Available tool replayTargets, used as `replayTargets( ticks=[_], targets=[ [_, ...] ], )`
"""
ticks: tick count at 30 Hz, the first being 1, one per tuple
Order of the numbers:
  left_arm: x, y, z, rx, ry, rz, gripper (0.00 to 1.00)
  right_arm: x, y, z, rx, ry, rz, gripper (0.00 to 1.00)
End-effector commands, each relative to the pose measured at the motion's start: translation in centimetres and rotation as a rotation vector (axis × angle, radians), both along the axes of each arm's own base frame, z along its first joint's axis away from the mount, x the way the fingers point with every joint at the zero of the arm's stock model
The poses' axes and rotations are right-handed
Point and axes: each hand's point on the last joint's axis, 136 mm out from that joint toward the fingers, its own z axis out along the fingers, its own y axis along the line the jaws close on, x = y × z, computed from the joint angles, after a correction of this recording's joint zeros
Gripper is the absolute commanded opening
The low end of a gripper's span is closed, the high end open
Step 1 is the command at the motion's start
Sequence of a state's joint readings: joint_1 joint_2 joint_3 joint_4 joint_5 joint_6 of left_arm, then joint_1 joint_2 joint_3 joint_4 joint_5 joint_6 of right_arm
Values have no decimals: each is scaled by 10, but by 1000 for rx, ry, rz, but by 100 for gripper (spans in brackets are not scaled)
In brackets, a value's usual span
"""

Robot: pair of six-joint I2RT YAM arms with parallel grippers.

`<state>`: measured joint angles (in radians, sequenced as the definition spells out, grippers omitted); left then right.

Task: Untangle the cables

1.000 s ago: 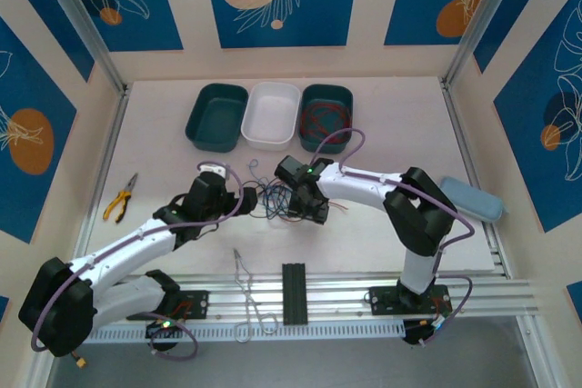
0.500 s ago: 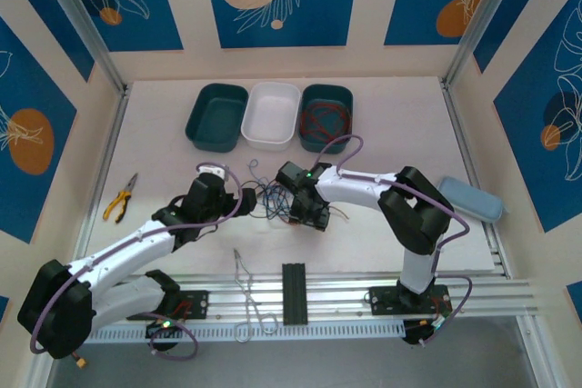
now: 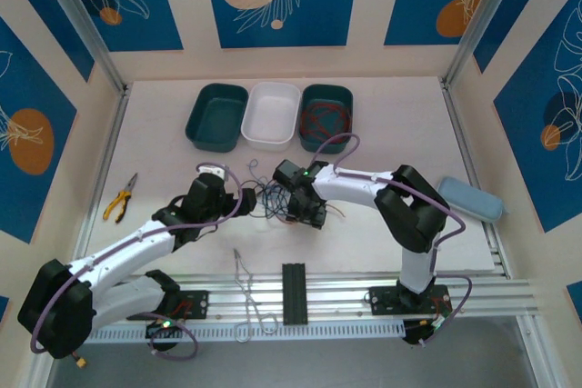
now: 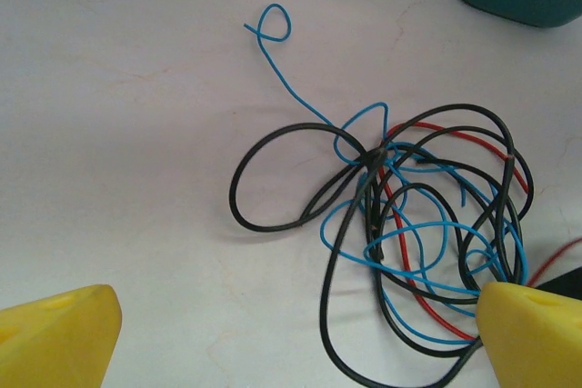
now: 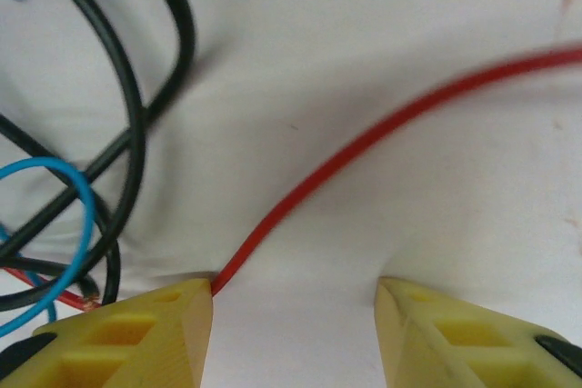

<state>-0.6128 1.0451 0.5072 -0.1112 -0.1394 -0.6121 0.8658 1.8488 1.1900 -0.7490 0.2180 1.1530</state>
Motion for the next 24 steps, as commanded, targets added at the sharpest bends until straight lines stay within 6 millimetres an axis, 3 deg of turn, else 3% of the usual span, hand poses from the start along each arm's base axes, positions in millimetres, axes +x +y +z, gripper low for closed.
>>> replayTargets(
  ticks=[1, 10, 17, 20, 24],
  targets=[
    [1, 2, -6, -3, 9, 5, 100, 7, 6, 5, -2, -32, 10, 51],
    [2, 0, -8, -6, 13, -3, 100, 11, 7, 3, 4, -32, 3, 52],
    [3, -2, -8, -7, 15, -5, 100, 1, 3, -10, -27, 21, 12, 52],
    [3, -2, -9, -7, 15, -5, 100, -7, -2, -13, -33, 43, 16, 48],
    [4, -3, -9, -7, 16, -6, 100, -15, -12, -13, -39, 59, 13, 36]
  ],
)
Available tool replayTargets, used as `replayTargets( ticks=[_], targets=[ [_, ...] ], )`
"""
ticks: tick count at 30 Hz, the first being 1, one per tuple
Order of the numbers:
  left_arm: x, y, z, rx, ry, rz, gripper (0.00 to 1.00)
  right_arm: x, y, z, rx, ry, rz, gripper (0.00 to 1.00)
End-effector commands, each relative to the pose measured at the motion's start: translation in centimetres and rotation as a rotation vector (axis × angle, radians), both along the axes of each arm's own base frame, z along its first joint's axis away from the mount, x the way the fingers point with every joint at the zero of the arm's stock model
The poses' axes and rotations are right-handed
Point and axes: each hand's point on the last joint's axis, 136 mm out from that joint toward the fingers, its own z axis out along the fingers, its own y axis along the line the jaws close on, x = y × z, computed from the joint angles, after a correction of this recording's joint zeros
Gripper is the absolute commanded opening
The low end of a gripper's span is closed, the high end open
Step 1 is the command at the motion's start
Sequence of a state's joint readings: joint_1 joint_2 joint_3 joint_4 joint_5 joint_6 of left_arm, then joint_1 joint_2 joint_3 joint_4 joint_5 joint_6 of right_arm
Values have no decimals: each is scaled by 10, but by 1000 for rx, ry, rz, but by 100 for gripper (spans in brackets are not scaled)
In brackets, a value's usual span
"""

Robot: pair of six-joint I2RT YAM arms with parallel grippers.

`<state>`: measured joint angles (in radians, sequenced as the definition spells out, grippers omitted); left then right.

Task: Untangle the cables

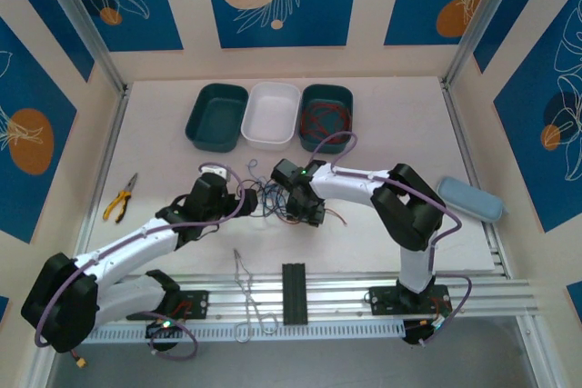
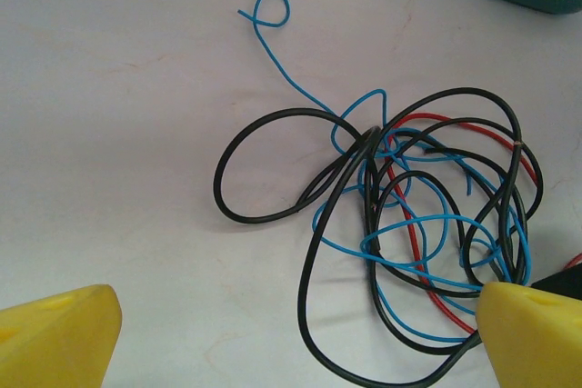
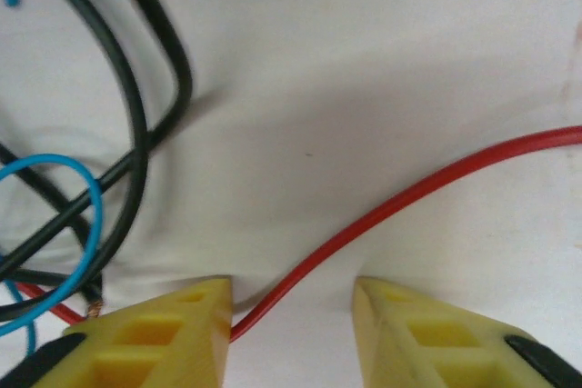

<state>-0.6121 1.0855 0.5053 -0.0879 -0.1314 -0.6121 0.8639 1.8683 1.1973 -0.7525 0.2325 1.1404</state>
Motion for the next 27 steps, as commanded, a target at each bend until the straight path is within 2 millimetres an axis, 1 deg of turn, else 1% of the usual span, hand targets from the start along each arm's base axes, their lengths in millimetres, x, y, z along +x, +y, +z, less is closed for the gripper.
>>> replayTargets(
  ticks=[1, 6, 9, 11, 13, 19, 22, 27],
  targets=[
    [3, 0, -1, -14, -1, 1, 100, -19, -13, -8, -19, 62, 2, 34],
    [4, -4, 0, -19, 3, -8, 100, -16, -24, -4, -19, 56, -4, 14],
    [5, -7, 2, -27, 4, -18, 100, -8, -31, 1, -16, 39, 4, 6],
    [6, -10, 3, -26, 5, -39, 100, 0, -32, 8, -5, 15, 23, 1],
    [6, -16, 6, -27, 2, -75, 100, 8, -32, 17, -5, -16, 50, 0],
    [4, -33, 9, -11, 15, -181, 100, 30, -31, 52, -39, -120, 141, 0],
    [1, -45, 4, -2, 37, -242, 100, 38, -30, 71, -38, -177, 164, 0],
    [-3, -64, -15, 12, 97, -302, 100, 44, -29, 101, 0, -260, 194, 0]
  ],
)
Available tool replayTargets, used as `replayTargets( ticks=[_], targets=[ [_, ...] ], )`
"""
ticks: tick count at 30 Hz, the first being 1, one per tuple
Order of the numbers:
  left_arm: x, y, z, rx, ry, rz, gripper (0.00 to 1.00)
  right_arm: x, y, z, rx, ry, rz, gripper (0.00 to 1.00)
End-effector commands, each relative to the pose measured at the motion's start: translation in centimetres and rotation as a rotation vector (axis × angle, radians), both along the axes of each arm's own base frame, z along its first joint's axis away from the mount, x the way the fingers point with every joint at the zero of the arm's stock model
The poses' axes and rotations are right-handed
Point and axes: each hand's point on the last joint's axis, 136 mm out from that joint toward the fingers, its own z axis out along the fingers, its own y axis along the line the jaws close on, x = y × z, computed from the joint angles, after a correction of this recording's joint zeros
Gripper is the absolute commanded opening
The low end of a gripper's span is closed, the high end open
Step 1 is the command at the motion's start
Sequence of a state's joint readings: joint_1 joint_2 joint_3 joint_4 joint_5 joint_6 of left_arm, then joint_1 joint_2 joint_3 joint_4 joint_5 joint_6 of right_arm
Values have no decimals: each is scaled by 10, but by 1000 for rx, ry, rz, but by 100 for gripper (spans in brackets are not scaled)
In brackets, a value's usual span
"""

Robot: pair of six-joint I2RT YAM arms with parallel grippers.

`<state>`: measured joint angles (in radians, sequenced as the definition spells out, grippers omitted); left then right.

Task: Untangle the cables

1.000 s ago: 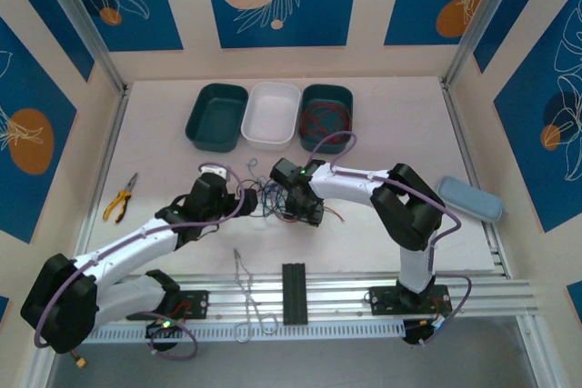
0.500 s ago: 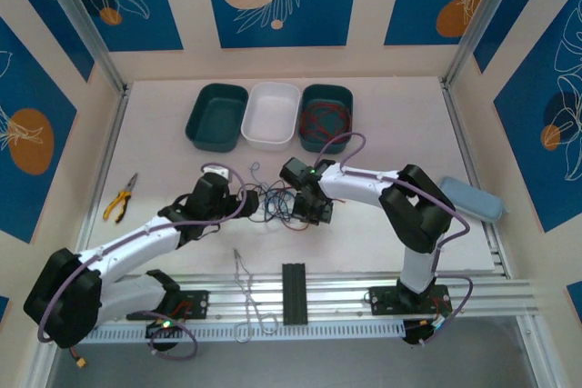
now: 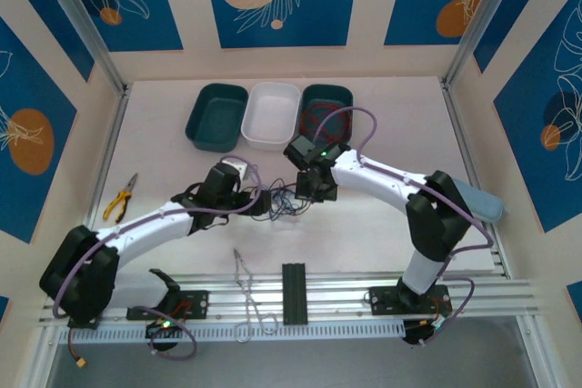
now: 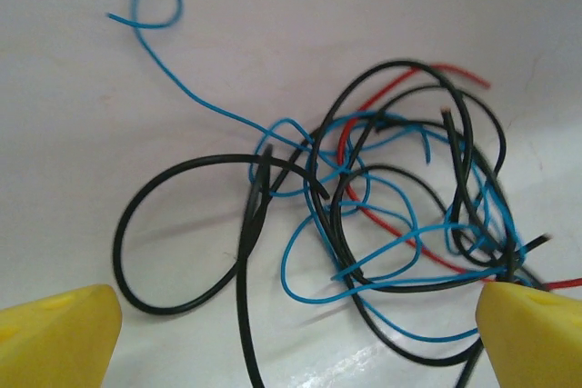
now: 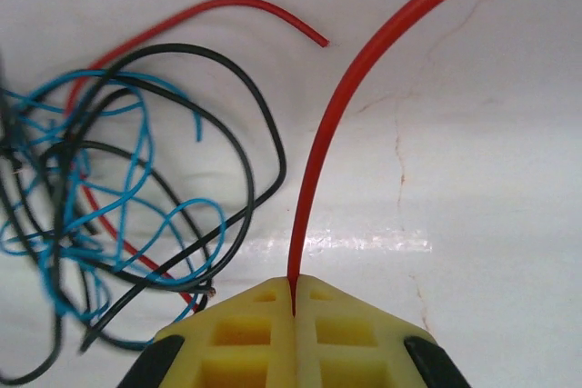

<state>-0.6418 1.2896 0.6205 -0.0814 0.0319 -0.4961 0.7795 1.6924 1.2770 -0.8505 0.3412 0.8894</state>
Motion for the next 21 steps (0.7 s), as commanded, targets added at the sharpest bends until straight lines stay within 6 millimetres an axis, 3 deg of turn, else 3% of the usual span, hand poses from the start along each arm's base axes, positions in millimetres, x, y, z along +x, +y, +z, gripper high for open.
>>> replayTargets(
  ticks=[1, 6, 15, 21],
  targets=[
    [-3, -19, -3, -10, 17, -78, 100, 1, -3, 30, 0, -73, 54, 0],
    [1, -31, -14, -2, 32, -92, 100, 7, 3, 67, 67, -187, 131, 0],
    [11, -27, -40, 63, 73, -35, 100, 9, 11, 156, 176, -434, 270, 0],
    [14, -27, -51, 40, 95, 18, 98, 4, 14, 201, 228, -523, 345, 0]
  ],
)
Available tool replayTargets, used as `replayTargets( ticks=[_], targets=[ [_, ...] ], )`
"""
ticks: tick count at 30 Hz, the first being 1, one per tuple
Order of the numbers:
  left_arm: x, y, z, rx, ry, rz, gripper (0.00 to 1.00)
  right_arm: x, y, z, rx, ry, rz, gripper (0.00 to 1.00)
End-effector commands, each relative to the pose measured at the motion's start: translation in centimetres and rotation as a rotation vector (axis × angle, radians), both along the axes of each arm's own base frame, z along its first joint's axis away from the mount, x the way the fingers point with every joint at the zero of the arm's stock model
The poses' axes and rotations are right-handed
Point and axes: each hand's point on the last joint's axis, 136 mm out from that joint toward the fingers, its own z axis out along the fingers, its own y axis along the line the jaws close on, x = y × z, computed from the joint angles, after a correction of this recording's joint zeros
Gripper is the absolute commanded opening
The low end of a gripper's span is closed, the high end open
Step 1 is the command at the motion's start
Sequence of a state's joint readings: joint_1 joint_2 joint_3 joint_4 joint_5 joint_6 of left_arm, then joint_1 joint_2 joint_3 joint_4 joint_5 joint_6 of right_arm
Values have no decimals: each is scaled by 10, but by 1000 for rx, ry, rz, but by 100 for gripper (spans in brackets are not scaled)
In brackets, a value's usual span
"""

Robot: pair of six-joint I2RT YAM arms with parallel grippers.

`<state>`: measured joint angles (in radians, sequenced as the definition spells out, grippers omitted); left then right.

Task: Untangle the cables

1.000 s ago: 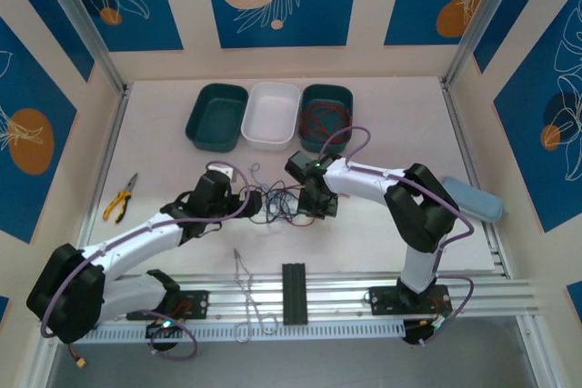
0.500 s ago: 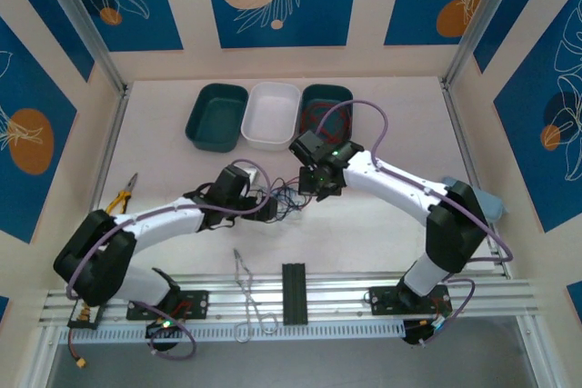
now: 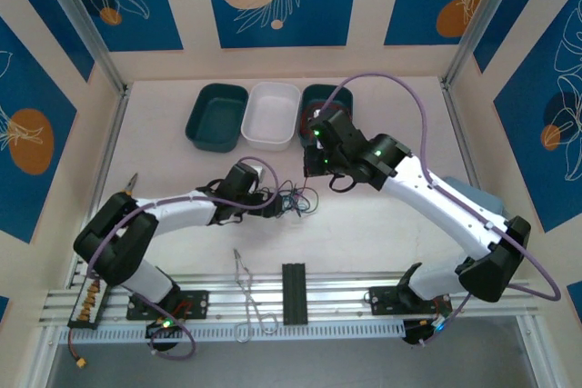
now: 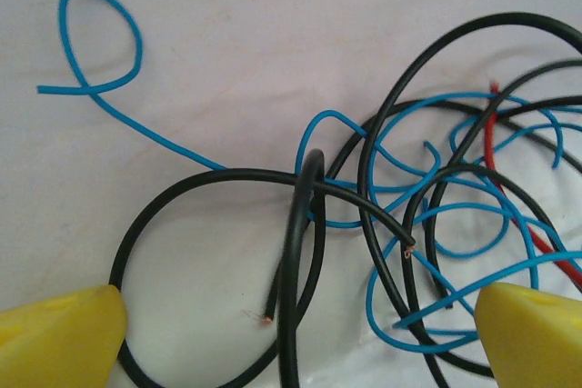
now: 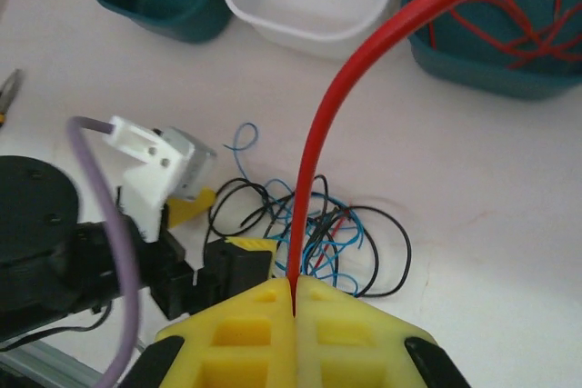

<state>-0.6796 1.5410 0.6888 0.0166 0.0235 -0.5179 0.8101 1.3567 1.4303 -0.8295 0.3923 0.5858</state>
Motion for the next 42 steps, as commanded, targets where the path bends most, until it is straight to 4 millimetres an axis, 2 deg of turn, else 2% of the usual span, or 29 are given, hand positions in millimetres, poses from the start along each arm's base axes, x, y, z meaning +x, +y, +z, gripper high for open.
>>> replayTargets(
  ticks=[1, 8, 12, 18, 22, 28, 34, 37, 42],
  targets=[
    [1, -1, -8, -8, 21, 39, 98, -4, 3, 30, 15, -74, 70, 0],
    [5, 9, -9, 21, 3, 96, 98, -5, -4, 68, 15, -160, 100, 0],
    [13, 10, -1, 17, -21, 118, 98, -2, -16, 88, -12, -233, 82, 0],
    [19, 23, 29, 24, -101, 149, 100, 9, -33, 115, -62, -340, 40, 0],
    [17, 32, 57, 19, -166, 148, 100, 28, -46, 127, -86, -403, -9, 0],
    [10, 47, 94, 5, -250, 159, 100, 69, -66, 142, -71, -466, -83, 0],
    [0, 66, 114, 11, -314, 185, 100, 121, -82, 149, -85, -532, -130, 0],
    [-5, 74, 119, 16, -336, 202, 100, 153, -93, 139, -116, -543, -154, 0],
    [-10, 82, 122, 15, -348, 216, 100, 208, -109, 104, -158, -488, -181, 0]
  ],
)
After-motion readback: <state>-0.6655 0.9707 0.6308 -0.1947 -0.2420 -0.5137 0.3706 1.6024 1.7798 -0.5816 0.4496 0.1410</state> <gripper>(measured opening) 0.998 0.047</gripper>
